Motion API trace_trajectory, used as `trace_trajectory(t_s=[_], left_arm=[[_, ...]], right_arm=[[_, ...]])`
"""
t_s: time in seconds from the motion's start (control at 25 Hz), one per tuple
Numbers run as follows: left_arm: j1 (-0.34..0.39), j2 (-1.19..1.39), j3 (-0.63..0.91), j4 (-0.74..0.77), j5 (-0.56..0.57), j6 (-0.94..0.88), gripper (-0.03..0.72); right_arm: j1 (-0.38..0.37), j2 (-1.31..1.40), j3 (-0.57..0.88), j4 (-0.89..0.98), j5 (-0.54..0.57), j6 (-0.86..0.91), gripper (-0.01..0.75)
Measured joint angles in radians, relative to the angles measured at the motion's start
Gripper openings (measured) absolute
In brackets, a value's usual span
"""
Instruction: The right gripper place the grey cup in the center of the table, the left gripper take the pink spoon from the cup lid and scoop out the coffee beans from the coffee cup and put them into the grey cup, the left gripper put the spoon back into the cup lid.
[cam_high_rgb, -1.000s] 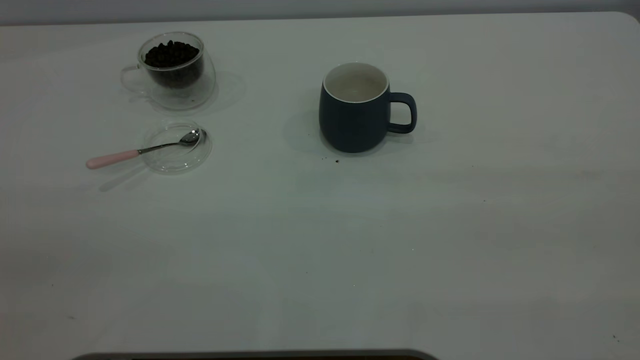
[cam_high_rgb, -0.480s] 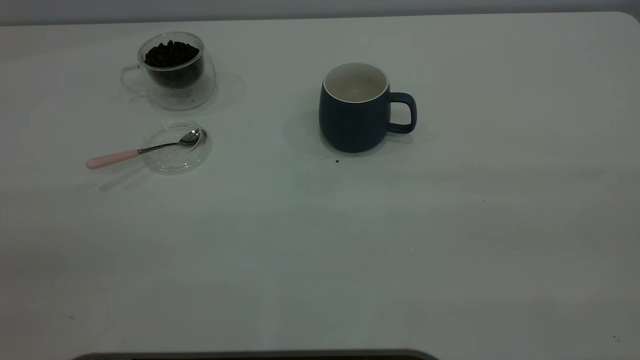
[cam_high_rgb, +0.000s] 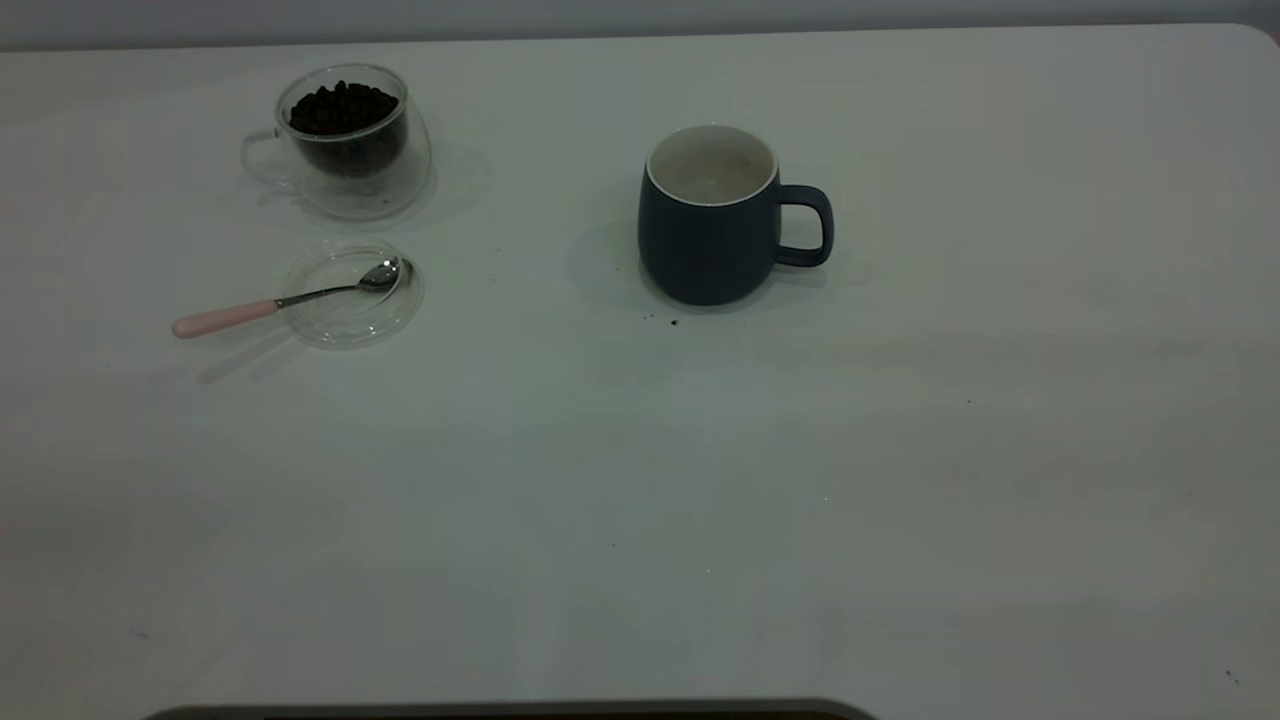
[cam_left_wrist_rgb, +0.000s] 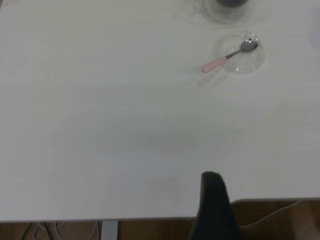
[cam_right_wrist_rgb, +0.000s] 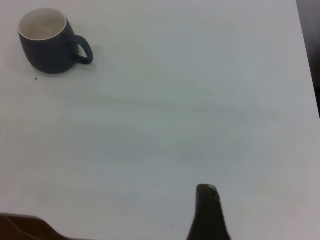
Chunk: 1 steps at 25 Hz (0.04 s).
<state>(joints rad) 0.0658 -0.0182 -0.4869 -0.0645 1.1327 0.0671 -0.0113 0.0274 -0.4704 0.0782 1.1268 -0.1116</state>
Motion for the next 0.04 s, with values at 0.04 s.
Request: trace_trajectory(t_s=[0.04], left_arm=[[0.000, 0.000, 0.000, 0.000, 0.000, 0.000, 0.587]], right_arm=[[0.000, 0.000, 0.000, 0.000, 0.000, 0.000, 0.591]])
